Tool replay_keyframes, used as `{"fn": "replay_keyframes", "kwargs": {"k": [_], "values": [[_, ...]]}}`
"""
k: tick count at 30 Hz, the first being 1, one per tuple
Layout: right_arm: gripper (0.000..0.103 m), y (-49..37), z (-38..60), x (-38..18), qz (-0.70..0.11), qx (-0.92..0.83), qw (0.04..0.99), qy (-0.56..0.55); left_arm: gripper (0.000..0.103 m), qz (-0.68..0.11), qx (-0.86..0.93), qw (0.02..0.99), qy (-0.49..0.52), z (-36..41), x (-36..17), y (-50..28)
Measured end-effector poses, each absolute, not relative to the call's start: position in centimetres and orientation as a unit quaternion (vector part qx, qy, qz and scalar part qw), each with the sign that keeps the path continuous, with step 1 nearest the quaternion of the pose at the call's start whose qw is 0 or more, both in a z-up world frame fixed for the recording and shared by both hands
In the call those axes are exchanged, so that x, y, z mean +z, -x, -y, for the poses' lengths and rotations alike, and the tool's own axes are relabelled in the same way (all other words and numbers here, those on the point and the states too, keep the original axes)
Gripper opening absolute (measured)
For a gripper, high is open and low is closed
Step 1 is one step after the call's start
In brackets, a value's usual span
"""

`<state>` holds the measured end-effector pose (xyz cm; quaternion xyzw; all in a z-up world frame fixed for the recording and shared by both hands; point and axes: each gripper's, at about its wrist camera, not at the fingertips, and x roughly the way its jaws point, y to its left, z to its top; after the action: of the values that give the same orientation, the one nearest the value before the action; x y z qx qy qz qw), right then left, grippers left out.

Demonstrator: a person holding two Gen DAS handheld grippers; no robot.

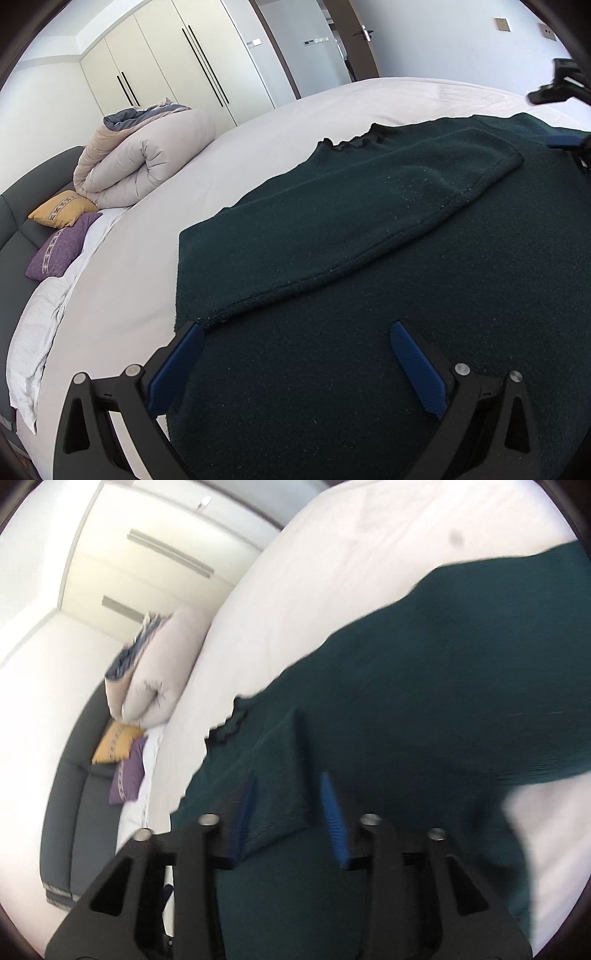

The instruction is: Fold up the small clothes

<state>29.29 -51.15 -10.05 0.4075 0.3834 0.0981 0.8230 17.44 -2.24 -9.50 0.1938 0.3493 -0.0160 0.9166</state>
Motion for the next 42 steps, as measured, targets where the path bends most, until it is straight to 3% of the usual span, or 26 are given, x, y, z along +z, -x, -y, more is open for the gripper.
{"fn": "replay_keyframes", "kwargs": {"k": [1, 2, 10, 15, 19, 21, 23, 24, 26, 30, 35, 38, 42], "values": [[0.072, -27.2, 53.9, -9.5, -0.357, 0.069, 0.828, -0.427, 0.103, -0.353, -0.017, 0.915, -0.192, 2.2, -9.4, -17.5], [0.075, -24.9, 56.9, -9.0, -0.328, 0.041, 0.831, -0.447, 0.103, -0.358, -0.020, 0.914, -0.188, 2.1, -9.3, -17.7], [0.071, -10.4, 76.4, -9.8, -0.223, -0.141, 0.771, -0.579, 0.103, -0.381, -0.037, 0.922, -0.062, -0.4, -5.8, -17.3], [0.069, -10.9, 80.8, -10.0, -0.205, -0.151, 0.763, -0.595, 0.103, -0.400, -0.083, 0.911, 0.057, -0.8, -3.3, -17.4], [0.059, -14.2, 82.0, -10.0, -0.210, -0.139, 0.762, -0.596, 0.103, -0.414, -0.109, 0.893, 0.142, -1.0, -2.5, -18.5], [0.046, -15.4, 82.3, -10.0, -0.210, -0.147, 0.765, -0.590, 0.103, -0.428, -0.110, 0.878, 0.184, -1.4, -2.9, -19.2], [0.025, -16.2, 83.0, -10.1, -0.218, -0.158, 0.763, -0.588, 0.103, -0.436, -0.116, 0.866, 0.218, -1.9, -3.4, -19.7], [0.022, -16.7, 83.1, -9.9, -0.224, -0.163, 0.763, -0.583, 0.103, -0.440, -0.118, 0.860, 0.230, -2.0, -3.6, -20.0], [0.013, -17.8, 82.1, -8.5, -0.240, -0.174, 0.781, -0.550, 0.103, -0.444, -0.123, 0.853, 0.246, -2.0, -3.9, -20.4], [0.012, -21.3, 75.5, -3.6, -0.275, -0.134, 0.846, -0.436, 0.103, -0.444, -0.144, 0.838, 0.283, -1.7, -4.1, -21.6], [0.009, -27.4, 57.8, 2.8, -0.329, 0.005, 0.911, -0.249, 0.103, -0.447, -0.188, 0.799, 0.355, -0.9, -4.1, -23.6], [0.009, -29.3, 46.3, 3.4, -0.360, 0.088, 0.915, -0.159, 0.103, -0.455, -0.219, 0.766, 0.398, -0.2, -4.9, -24.8], [0.009, -28.1, 35.0, 0.1, -0.401, 0.128, 0.904, -0.071, 0.103, -0.467, -0.239, 0.736, 0.429, 0.6, -6.1, -25.4]]}}
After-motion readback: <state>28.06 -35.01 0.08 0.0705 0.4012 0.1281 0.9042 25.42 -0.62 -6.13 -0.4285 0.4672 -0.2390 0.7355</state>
